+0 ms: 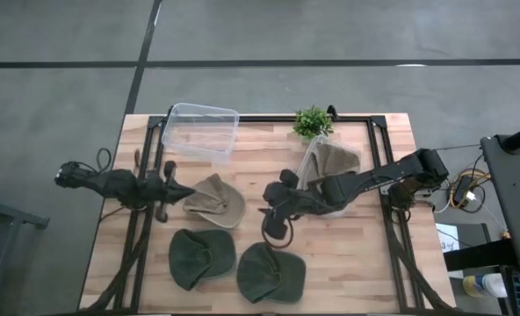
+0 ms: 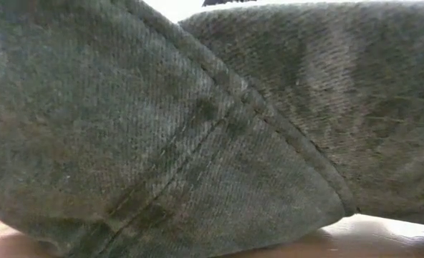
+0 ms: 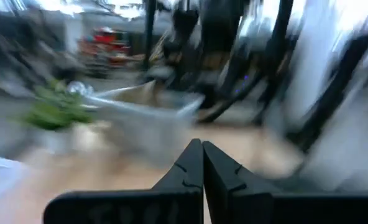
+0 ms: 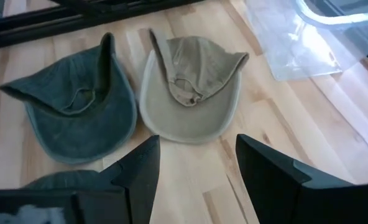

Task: Pick & Place hat
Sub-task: Put the brown cap into the right transparent bin

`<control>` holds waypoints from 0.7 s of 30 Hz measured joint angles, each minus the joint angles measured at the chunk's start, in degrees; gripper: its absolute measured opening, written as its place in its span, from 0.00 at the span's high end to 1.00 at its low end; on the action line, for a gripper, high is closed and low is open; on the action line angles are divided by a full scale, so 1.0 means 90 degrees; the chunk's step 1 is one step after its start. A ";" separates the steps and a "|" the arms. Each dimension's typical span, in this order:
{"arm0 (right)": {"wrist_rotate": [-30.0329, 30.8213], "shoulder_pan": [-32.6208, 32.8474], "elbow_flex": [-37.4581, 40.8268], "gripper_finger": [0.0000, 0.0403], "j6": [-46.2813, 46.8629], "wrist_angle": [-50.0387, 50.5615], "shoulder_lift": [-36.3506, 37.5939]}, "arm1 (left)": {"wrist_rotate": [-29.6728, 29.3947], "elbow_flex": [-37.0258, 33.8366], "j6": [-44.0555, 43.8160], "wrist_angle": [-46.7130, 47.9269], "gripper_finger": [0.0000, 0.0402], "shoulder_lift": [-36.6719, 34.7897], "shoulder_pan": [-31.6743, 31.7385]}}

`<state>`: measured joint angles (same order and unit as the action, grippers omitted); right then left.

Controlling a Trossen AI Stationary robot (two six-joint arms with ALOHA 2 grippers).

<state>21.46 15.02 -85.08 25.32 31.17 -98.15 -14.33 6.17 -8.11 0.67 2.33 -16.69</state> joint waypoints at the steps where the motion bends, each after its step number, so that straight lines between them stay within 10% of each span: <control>1: -0.0032 0.0001 0.0000 0.50 -0.0058 -0.0003 0.0002 | 0.0047 0.0000 -0.0758 -0.0195 1.00 0.0000 -0.0002; 21: -0.0066 0.0091 0.0126 0.50 -0.0018 -0.0019 -0.0007 | -0.0976 0.0091 -0.2563 -0.1198 0.98 0.0564 0.0000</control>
<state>20.87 15.84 -83.94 25.16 31.00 -98.21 -23.11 6.99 -31.17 -10.11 7.40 -16.69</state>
